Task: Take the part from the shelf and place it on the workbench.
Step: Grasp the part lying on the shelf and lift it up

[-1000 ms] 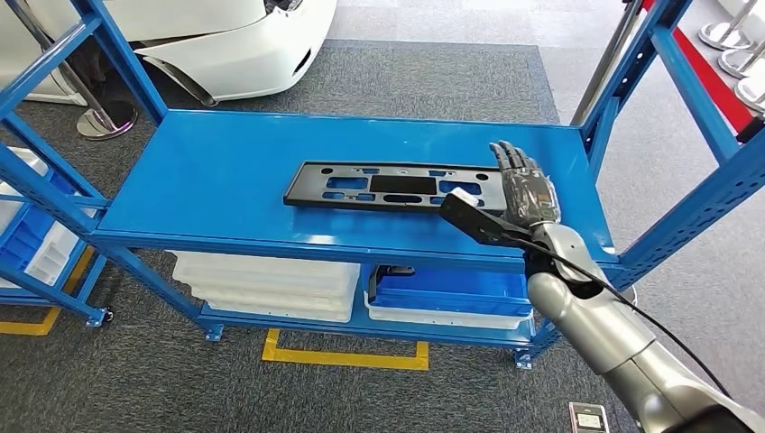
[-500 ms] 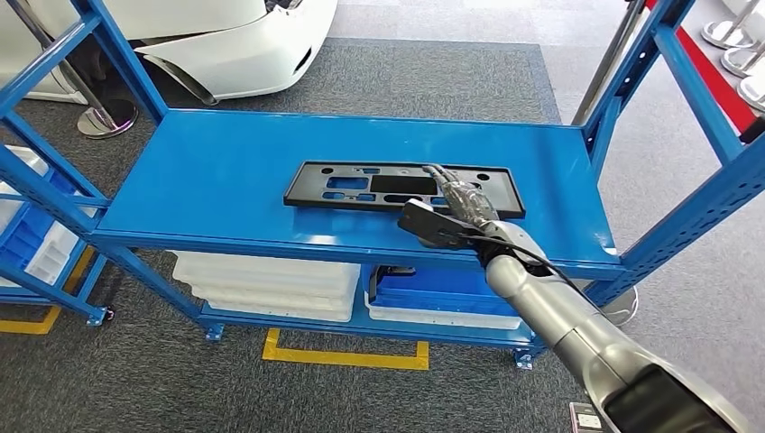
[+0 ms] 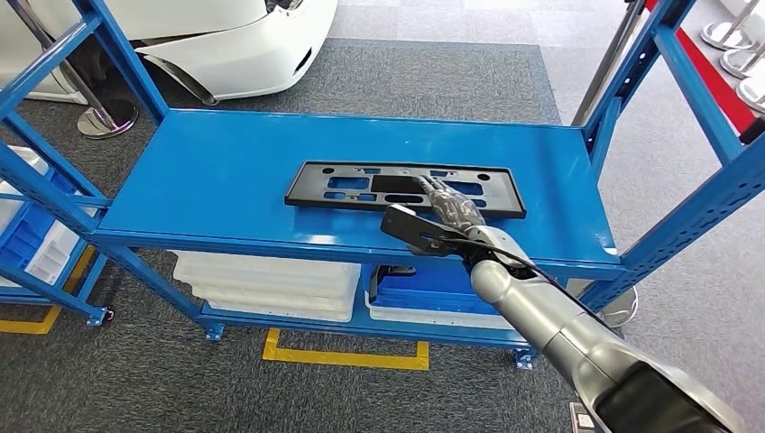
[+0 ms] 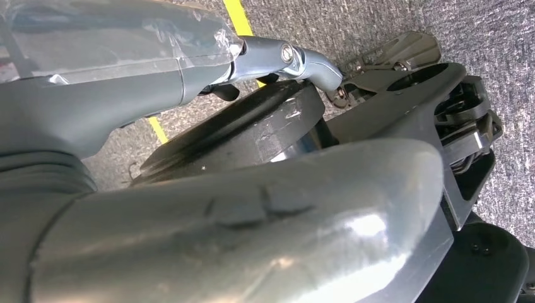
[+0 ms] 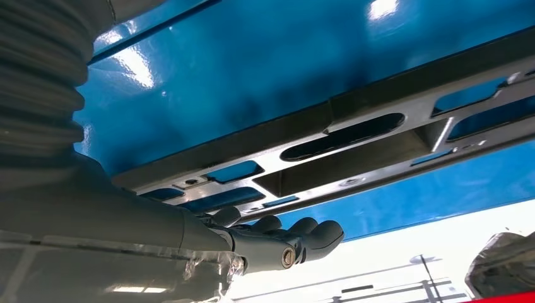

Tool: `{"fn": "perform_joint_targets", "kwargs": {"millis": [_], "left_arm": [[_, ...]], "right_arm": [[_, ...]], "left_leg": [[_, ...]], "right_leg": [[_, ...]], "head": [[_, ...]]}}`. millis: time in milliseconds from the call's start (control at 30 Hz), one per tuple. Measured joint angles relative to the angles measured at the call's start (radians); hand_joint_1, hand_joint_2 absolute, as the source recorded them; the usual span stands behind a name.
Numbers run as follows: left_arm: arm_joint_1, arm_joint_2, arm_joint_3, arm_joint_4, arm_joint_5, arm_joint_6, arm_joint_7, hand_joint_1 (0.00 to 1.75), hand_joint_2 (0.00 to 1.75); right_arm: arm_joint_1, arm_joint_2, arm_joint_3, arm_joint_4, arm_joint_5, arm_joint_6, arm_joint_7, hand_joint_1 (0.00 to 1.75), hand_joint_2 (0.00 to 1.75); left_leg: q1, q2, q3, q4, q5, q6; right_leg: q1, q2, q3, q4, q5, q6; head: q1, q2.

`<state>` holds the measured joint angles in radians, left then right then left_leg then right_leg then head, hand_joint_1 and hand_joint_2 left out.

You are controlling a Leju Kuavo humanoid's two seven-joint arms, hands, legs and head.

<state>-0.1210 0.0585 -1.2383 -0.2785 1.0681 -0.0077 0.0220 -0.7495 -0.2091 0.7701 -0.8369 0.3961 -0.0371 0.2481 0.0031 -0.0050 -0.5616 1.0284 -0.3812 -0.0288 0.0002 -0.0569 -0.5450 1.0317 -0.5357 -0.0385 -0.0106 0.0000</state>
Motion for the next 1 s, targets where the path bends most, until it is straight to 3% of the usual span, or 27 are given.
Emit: {"fn": "perform_joint_targets", "kwargs": {"millis": [367, 867, 933, 1000], "left_arm": [[0.0, 0.003, -0.018, 0.0, -0.003, 0.003, 0.005, 0.0, 0.0], [-0.002, 0.004, -0.03, 0.0, -0.011, 0.003, 0.005, 0.0, 0.0], [-0.003, 0.004, -0.036, 0.0, -0.016, 0.004, 0.004, 0.0, 0.0], [-0.005, 0.005, -0.041, 0.0, -0.023, 0.004, 0.005, 0.0, 0.0]], "right_arm": [[-0.033, -0.034, 0.025, 0.065, 0.088, -0.039, 0.067, 0.0, 1.75], [-0.062, -0.063, 0.038, 0.162, 0.124, -0.047, 0.083, 0.0, 1.75], [-0.063, -0.065, 0.038, 0.181, 0.122, -0.049, 0.078, 0.15, 1.75], [-0.063, -0.067, 0.038, 0.201, 0.127, -0.055, 0.068, 1.02, 1.75]], "left_leg": [[0.0, 0.0, 0.0, 0.0, 0.0, 0.0], [0.0, 0.0, 0.0, 0.0, 0.0, 0.0], [0.0, 0.0, 0.0, 0.0, 0.0, 0.0], [0.0, 0.0, 0.0, 0.0, 0.0, 0.0]], "right_leg": [[0.0, 0.0, 0.0, 0.0, 0.0, 0.0], [0.0, 0.0, 0.0, 0.0, 0.0, 0.0], [0.0, 0.0, 0.0, 0.0, 0.0, 0.0], [0.0, 0.0, 0.0, 0.0, 0.0, 0.0]], "head": [[-0.001, 0.0], [-0.001, 0.0], [-0.001, 0.0], [-0.001, 0.0]]}}
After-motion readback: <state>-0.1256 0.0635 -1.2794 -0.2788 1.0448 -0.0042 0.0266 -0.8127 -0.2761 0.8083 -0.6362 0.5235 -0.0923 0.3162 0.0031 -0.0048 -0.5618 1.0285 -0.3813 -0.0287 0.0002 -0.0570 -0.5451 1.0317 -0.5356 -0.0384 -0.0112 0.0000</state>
